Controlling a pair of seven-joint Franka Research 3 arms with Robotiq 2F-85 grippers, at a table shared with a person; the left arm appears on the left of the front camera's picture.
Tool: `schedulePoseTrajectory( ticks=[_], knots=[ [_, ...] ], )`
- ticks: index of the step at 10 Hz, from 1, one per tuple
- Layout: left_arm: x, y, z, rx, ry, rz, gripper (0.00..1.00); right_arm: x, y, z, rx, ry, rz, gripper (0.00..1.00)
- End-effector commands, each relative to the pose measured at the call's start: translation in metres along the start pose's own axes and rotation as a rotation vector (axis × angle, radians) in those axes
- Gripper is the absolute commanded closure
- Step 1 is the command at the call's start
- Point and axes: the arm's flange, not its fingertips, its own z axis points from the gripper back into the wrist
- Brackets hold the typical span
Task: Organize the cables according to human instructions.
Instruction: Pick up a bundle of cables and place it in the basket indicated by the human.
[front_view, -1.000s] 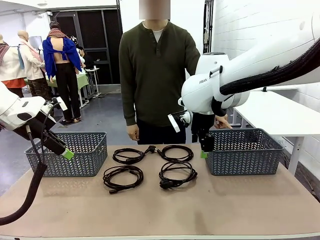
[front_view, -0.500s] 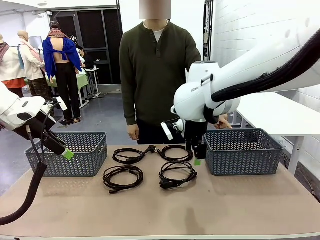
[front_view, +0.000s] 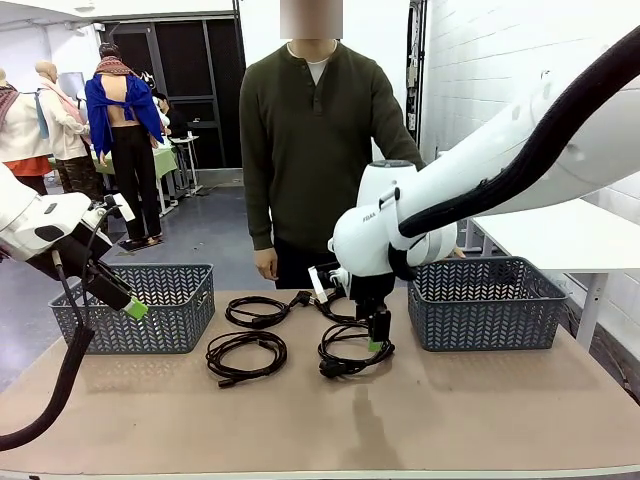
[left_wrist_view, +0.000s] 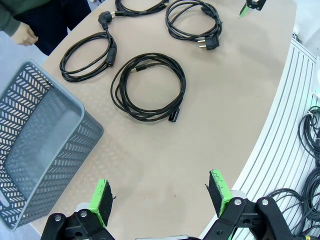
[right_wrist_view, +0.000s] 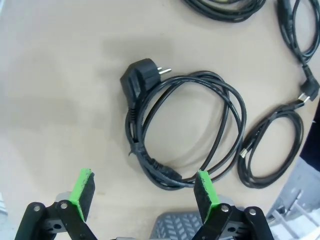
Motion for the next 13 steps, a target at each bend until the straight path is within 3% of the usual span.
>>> schedulePoseTrajectory(
  ticks=[1,13],
  knots=[
    [-0.003,0.003,-0.001,-0.020,-0.012,-0.013,0.00,0.001,-0.006,-0.021,-0.048,0.051,-0.003,0.00],
    [-0.003,0.003,-0.001,-0.020,-0.012,-0.013,0.00,-0.004,0.002,-0.071,0.052,0.091,0.010,0.00]
  ],
)
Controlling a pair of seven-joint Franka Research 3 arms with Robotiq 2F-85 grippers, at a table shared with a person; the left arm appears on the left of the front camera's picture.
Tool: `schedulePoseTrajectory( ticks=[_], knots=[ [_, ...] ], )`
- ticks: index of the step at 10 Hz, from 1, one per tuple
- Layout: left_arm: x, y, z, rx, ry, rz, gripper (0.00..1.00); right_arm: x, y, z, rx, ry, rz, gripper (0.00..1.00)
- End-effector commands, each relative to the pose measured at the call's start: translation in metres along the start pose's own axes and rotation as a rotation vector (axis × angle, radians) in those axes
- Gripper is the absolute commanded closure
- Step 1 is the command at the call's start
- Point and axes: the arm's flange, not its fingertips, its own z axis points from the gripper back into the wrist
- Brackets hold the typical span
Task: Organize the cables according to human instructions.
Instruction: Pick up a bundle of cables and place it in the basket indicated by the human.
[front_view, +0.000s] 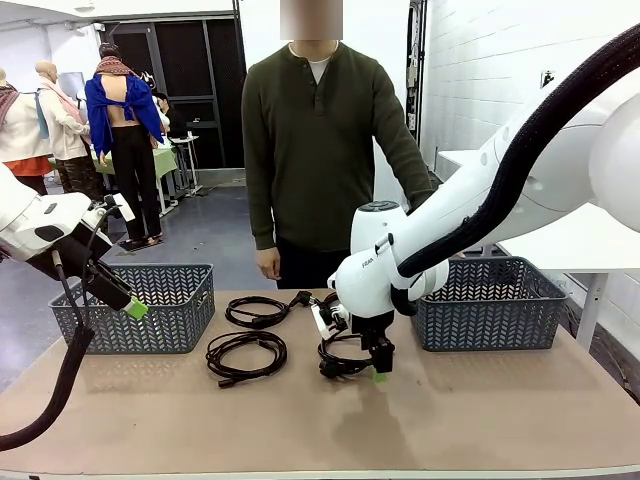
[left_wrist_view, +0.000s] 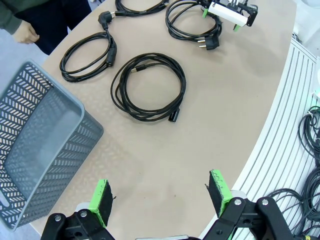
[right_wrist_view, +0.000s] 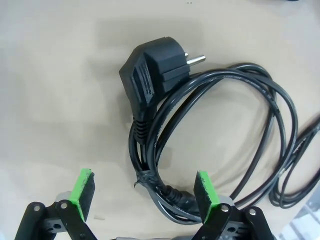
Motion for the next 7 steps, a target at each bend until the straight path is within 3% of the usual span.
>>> schedulePoseTrajectory(
  ticks=[1,3,7],
  knots=[
    [-0.0026,0.0032,-0.0007,-0.020,-0.012,-0.013,0.00,0.0024,-0.0043,-0.0039,0.002,0.007,0.010,0.00],
    [-0.0026,0.0032,-0.0007,-0.020,-0.012,-0.013,0.00,0.0025,-0.0064,-0.0079,0.042,-0.011,0.016,0.02],
    [-0.0026,0.0032,-0.0007,-0.020,-0.012,-0.013,0.00,0.0021,-0.0109,-0.0106,0.065,-0.007,0.017,0.65]
  ],
)
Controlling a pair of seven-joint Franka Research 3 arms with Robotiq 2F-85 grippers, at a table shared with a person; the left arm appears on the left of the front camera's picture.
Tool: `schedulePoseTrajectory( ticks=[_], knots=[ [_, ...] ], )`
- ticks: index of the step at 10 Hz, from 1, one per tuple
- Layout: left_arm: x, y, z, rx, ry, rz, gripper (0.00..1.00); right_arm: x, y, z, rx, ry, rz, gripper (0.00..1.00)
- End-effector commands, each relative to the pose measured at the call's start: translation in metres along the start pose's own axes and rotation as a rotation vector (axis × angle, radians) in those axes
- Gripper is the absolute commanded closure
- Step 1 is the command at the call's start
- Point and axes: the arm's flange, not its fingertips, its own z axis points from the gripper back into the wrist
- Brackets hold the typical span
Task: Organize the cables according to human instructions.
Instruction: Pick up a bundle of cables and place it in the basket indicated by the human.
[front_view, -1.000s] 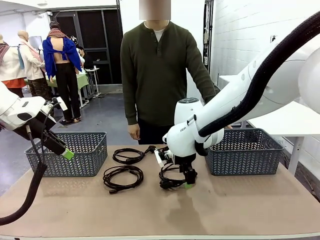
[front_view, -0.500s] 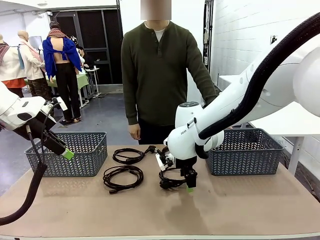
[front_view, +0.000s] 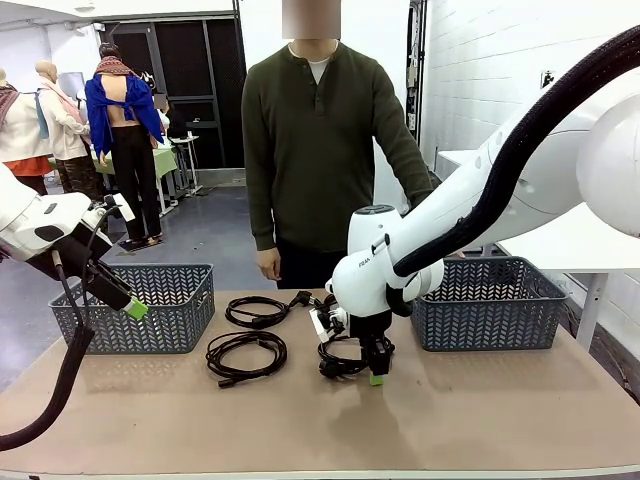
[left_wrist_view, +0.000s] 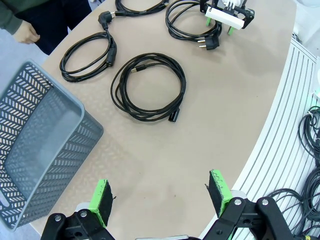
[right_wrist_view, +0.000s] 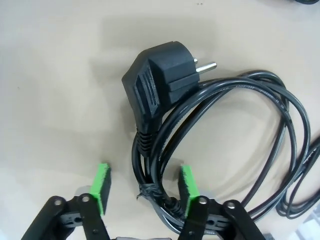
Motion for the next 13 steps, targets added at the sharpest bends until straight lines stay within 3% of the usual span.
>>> schedulePoseTrajectory(
  ticks=[1,2,3,8,13],
  knots=[
    [-0.003,0.003,-0.001,-0.020,-0.012,-0.013,0.00,0.000,-0.007,-0.003,0.027,-0.007,0.021,0.81],
    [-0.003,0.003,-0.001,-0.020,-0.012,-0.013,0.00,0.000,-0.007,-0.001,0.027,-0.009,0.025,0.97],
    [-0.003,0.003,-0.001,-0.020,-0.012,-0.013,0.00,0.000,-0.008,0.003,0.028,-0.010,0.022,1.00],
    [-0.003,0.003,-0.001,-0.020,-0.012,-0.013,0.00,0.001,-0.003,0.018,0.058,-0.012,0.020,1.00],
    [-0.003,0.003,-0.001,-0.020,-0.012,-0.013,0.00,-0.008,0.006,0.116,0.056,-0.012,-0.009,1.00]
  ],
)
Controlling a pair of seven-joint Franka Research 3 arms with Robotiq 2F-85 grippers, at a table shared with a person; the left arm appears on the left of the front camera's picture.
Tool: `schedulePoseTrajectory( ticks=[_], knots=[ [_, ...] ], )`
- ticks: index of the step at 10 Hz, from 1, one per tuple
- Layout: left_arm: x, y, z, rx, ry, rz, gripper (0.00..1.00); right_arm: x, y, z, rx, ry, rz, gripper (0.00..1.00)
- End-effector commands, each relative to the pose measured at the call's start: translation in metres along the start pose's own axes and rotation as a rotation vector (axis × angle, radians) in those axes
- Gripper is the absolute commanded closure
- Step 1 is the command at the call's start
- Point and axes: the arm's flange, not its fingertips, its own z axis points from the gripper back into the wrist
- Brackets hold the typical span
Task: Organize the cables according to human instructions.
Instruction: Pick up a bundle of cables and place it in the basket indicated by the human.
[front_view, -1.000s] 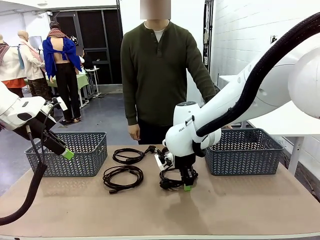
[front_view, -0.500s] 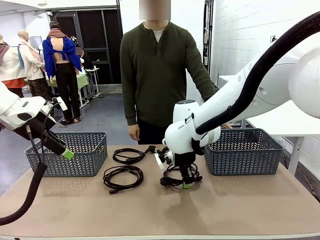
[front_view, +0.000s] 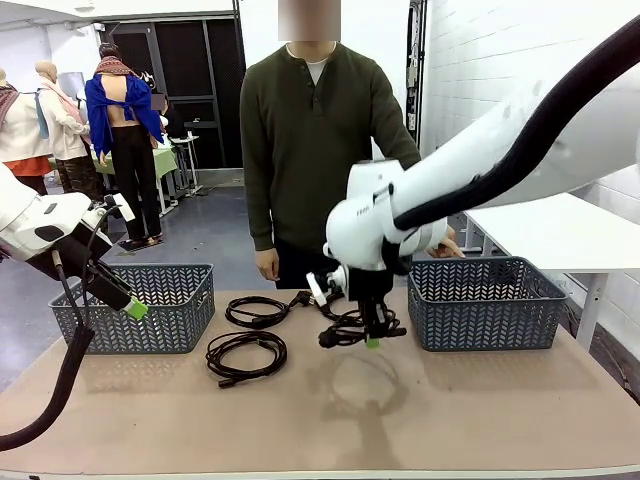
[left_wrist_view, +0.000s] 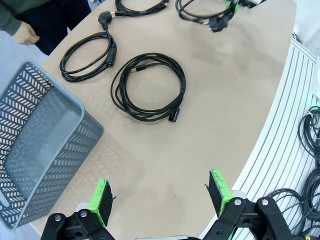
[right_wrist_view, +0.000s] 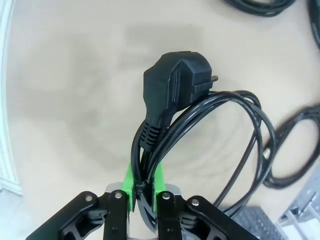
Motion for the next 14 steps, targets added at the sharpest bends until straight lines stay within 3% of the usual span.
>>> schedulePoseTrajectory(
  ticks=[1,3,7,11,14],
  knots=[
    [-0.003,0.003,-0.001,-0.020,-0.012,-0.013,0.00,-0.014,-0.002,0.041,0.054,-0.019,0.007,1.00],
    [-0.003,0.003,-0.001,-0.020,-0.012,-0.013,0.00,-0.043,-0.008,0.075,0.064,-0.016,-0.020,1.00],
    [-0.003,0.003,-0.001,-0.020,-0.012,-0.013,0.00,-0.114,-0.018,0.102,-0.008,-0.001,-0.117,1.00],
    [-0.003,0.003,-0.001,-0.020,-0.012,-0.013,0.00,-0.184,-0.046,0.104,-0.076,0.046,-0.201,1.00],
    [-0.003,0.003,-0.001,-0.020,-0.012,-0.013,0.00,-0.217,-0.063,0.087,-0.137,0.047,-0.247,1.00]
  ],
)
